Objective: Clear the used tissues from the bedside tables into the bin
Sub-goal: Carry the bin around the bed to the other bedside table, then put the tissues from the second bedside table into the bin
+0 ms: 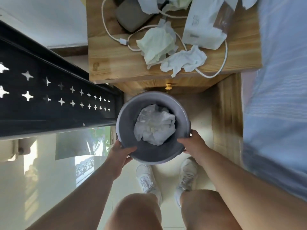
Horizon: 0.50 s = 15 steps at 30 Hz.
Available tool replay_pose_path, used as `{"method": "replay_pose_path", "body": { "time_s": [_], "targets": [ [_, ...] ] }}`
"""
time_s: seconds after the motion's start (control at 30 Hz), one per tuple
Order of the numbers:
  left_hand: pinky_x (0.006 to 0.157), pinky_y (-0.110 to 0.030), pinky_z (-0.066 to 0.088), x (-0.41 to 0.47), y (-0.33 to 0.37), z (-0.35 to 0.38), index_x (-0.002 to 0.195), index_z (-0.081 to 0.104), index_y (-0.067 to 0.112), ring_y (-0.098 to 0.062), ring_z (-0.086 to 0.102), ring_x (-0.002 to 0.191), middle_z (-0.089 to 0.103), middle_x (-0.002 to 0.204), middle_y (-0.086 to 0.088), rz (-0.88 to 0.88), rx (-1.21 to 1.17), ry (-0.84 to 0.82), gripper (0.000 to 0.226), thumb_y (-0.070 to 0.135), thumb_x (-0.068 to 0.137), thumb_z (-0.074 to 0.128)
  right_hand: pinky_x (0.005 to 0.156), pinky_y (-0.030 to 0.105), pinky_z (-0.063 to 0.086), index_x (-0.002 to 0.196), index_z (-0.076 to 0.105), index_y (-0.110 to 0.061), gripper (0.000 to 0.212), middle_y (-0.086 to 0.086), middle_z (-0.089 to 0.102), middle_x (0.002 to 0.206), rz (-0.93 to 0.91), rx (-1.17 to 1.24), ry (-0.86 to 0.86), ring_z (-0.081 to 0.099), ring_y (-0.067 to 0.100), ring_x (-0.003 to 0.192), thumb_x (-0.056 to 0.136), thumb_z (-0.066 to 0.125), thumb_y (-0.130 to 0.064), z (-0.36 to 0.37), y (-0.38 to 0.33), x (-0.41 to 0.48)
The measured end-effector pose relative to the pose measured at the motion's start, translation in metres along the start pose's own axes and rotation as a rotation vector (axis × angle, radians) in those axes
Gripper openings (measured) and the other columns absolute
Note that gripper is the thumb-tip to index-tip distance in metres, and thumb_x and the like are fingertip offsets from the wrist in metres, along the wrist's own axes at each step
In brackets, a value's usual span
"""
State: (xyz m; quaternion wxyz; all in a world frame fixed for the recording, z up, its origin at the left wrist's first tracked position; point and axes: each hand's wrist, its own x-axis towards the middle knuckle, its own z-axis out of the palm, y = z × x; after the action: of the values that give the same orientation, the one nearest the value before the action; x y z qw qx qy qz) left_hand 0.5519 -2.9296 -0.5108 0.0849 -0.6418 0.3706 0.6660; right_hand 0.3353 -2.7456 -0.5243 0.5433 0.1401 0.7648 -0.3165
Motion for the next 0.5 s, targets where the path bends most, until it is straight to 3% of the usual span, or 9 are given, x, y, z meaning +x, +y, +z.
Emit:
{"method": "replay_pose_path", "body": {
  "time_s": [0.07, 0.1, 0.17, 0.23, 0.3, 0.37, 0.43, 0.5],
  "targets": [
    [0.081, -0.035, 0.057, -0.017, 0.006, 0.004, 0.111, 0.073, 0.045, -0.017, 0.075, 0.104, 0.081, 0.109, 0.011, 0.056, 0.029, 0.099, 0.046, 0.005, 0.089, 0.079, 0.096, 0.049, 0.058, 0.155, 0.037, -0.013, 0.075, 0.004, 0.064, 0.108, 0.071, -0.045, 0.058, 0.067, 0.023, 0.093, 0.088, 0.070, -0.025, -0.008, 0.001, -0.020],
    [0.086, -0.038, 0.054, -0.029, 0.009, 0.005, 0.114, 0.073, 0.049, -0.015, 0.071, 0.104, 0.077, 0.107, 0.016, 0.086, 0.032, 0.173, 0.048, 0.008, 0.089, 0.080, 0.095, 0.048, 0.058, 0.156, 0.036, -0.014, 0.075, 0.003, 0.064, 0.105, 0.091, -0.055, 0.090, 0.067, 0.023, 0.091, 0.090, 0.068, -0.027, -0.012, 0.000, -0.033],
    [0.091, -0.037, 0.047, -0.054, 0.018, 0.011, 0.131, 0.069, 0.042, -0.016, 0.066, 0.102, 0.071, 0.114, 0.016, 0.109, 0.059, 0.318, 0.049, 0.016, 0.091, 0.081, 0.087, 0.041, 0.059, 0.152, 0.044, -0.013, 0.061, -0.003, 0.063, 0.097, 0.089, -0.109, 0.128, 0.067, 0.021, 0.087, 0.095, 0.062, -0.022, -0.022, -0.009, -0.063],
    [0.086, -0.033, 0.047, -0.087, 0.037, 0.022, 0.127, 0.070, 0.043, -0.016, 0.068, 0.101, 0.072, 0.122, 0.015, 0.130, 0.107, 0.344, 0.040, 0.026, 0.092, 0.077, 0.078, 0.033, 0.056, 0.143, 0.055, -0.015, 0.046, -0.008, 0.062, 0.095, 0.013, -0.175, 0.135, 0.064, 0.013, 0.079, 0.097, 0.054, -0.015, -0.033, -0.027, -0.099],
    [0.079, -0.031, 0.049, -0.121, 0.068, 0.038, 0.104, 0.070, 0.062, -0.013, 0.070, 0.102, 0.074, 0.105, 0.030, 0.222, 0.198, 0.251, 0.028, 0.038, 0.089, 0.071, 0.077, 0.032, 0.055, 0.122, 0.064, -0.026, 0.031, -0.003, 0.069, 0.107, -0.129, -0.168, 0.154, 0.065, 0.011, 0.084, 0.096, 0.052, -0.018, -0.044, -0.056, -0.137],
    [0.079, -0.028, 0.052, -0.149, 0.103, 0.052, 0.088, 0.064, 0.076, -0.005, 0.070, 0.101, 0.071, 0.095, 0.038, 0.330, 0.302, 0.182, 0.028, 0.048, 0.085, 0.068, 0.071, 0.021, 0.047, 0.102, 0.062, -0.036, 0.015, -0.006, 0.072, 0.107, -0.322, -0.239, 0.188, 0.065, 0.005, 0.090, 0.097, 0.054, -0.024, -0.053, -0.092, -0.168],
    [0.081, -0.025, 0.053, -0.163, 0.141, 0.068, 0.092, 0.060, 0.078, 0.006, 0.068, 0.094, 0.068, 0.101, 0.040, 0.459, 0.385, 0.159, 0.028, 0.053, 0.085, 0.070, 0.071, 0.011, 0.043, 0.107, 0.065, -0.032, 0.012, -0.009, 0.071, 0.104, -0.562, -0.301, 0.255, 0.065, 0.002, 0.090, 0.099, 0.059, -0.027, -0.061, -0.129, -0.187],
    [0.076, -0.020, 0.053, -0.168, 0.175, 0.083, 0.105, 0.058, 0.075, 0.009, 0.065, 0.088, 0.061, 0.110, 0.040, 0.621, 0.460, 0.170, 0.030, 0.054, 0.087, 0.070, 0.074, 0.012, 0.045, 0.118, 0.069, -0.019, 0.023, -0.005, 0.068, 0.109, -0.827, -0.366, 0.360, 0.062, 0.004, 0.086, 0.097, 0.068, -0.028, -0.065, -0.164, -0.194]
  ]
}}
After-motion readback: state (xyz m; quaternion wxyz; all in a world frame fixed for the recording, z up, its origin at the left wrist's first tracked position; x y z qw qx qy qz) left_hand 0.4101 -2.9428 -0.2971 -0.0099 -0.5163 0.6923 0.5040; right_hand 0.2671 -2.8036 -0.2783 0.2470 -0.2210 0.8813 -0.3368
